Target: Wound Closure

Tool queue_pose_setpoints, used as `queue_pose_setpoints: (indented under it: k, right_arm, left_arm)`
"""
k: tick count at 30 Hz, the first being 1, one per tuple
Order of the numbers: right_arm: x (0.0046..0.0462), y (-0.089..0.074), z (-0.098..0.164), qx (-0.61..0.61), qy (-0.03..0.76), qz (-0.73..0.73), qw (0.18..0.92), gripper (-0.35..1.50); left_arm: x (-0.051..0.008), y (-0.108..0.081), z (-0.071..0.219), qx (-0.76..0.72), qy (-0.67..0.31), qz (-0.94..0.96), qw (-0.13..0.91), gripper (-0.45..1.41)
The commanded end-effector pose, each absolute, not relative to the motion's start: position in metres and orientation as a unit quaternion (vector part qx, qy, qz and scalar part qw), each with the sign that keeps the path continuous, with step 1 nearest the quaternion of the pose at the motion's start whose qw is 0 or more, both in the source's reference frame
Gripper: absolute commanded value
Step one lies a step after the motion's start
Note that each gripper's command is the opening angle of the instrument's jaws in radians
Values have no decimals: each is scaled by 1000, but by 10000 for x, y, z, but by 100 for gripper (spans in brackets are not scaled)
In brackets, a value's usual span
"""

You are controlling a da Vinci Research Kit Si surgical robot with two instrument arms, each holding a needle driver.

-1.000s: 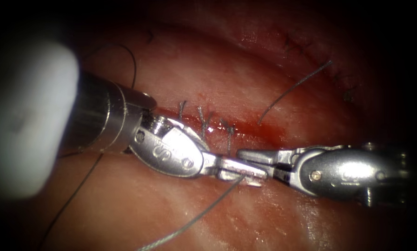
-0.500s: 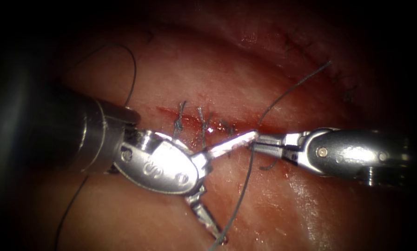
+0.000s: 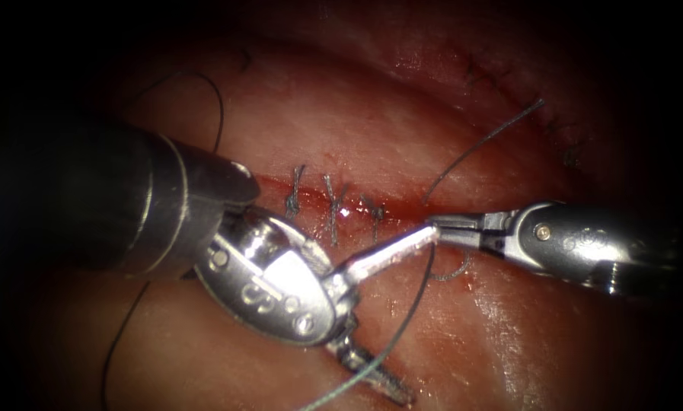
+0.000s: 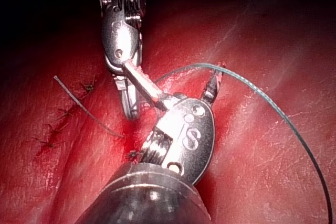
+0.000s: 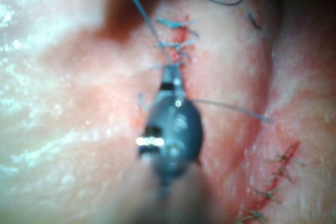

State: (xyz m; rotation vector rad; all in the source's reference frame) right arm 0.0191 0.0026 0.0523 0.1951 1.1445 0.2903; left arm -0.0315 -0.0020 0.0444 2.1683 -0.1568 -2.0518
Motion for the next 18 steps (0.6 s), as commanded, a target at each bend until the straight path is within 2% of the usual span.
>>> queue_pose_setpoints:
  k: [1,4,18]
  right_arm:
    - [196,25,529,93,539,136,826,-35]
    - [196,26,530,93,539,137,826,-35]
    - [197,23,532,92,540,135,826,-35]
  left_arm:
    - [-315,-29,450,728,-51,-679,80,94]
    - [-309,-33,449,732,-54,-673,92,84]
    - [-311,-36,439,735,-49,-669,95,61]
